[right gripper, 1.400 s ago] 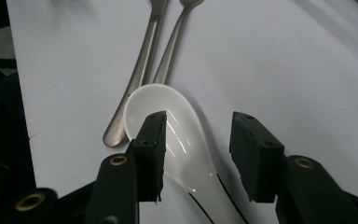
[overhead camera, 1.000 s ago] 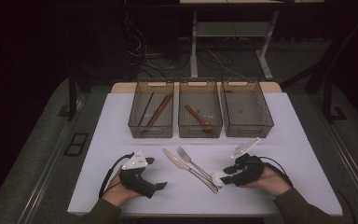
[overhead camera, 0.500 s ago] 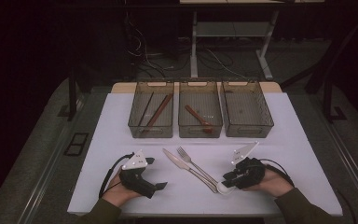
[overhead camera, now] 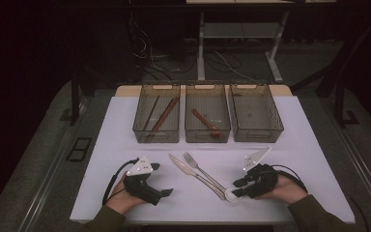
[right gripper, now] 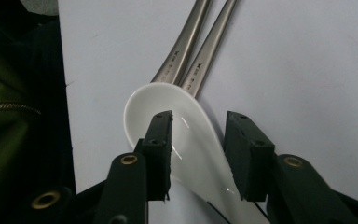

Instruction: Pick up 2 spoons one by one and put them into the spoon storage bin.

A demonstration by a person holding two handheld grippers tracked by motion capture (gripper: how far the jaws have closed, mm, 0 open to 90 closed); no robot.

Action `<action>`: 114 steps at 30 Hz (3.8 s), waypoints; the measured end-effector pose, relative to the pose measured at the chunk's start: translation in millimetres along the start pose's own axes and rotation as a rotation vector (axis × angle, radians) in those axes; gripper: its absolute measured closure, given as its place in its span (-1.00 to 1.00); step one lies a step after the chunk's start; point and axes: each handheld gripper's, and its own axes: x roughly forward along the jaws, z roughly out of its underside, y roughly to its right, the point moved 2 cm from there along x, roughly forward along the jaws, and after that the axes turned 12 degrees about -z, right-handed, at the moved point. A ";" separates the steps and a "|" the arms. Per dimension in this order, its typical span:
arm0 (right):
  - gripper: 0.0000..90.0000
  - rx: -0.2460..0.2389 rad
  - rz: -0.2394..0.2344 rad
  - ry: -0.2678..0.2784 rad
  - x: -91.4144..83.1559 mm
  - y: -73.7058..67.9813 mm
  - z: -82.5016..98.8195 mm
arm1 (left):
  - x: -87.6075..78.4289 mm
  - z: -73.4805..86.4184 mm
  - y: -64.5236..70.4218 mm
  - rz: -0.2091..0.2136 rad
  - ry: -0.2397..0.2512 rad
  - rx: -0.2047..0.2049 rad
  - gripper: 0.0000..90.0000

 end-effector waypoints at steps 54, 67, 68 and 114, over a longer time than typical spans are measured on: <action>0.79 -0.002 0.125 0.112 -28.6 7.9 -9.8 | 0.8 0.1 0.1 0.004 -0.003 0.004 -1.00; 0.79 0.033 0.211 0.215 -45.2 26.1 -32.7 | 1.3 0.5 0.2 0.004 -0.004 0.000 -1.00; 0.79 0.035 0.213 0.223 -46.5 27.3 -34.7 | 1.3 0.5 0.1 0.003 -0.005 0.000 -1.00; 0.79 0.085 0.283 0.184 -16.6 115.3 -174.4 | 1.9 -0.9 1.0 0.014 0.004 0.006 -1.00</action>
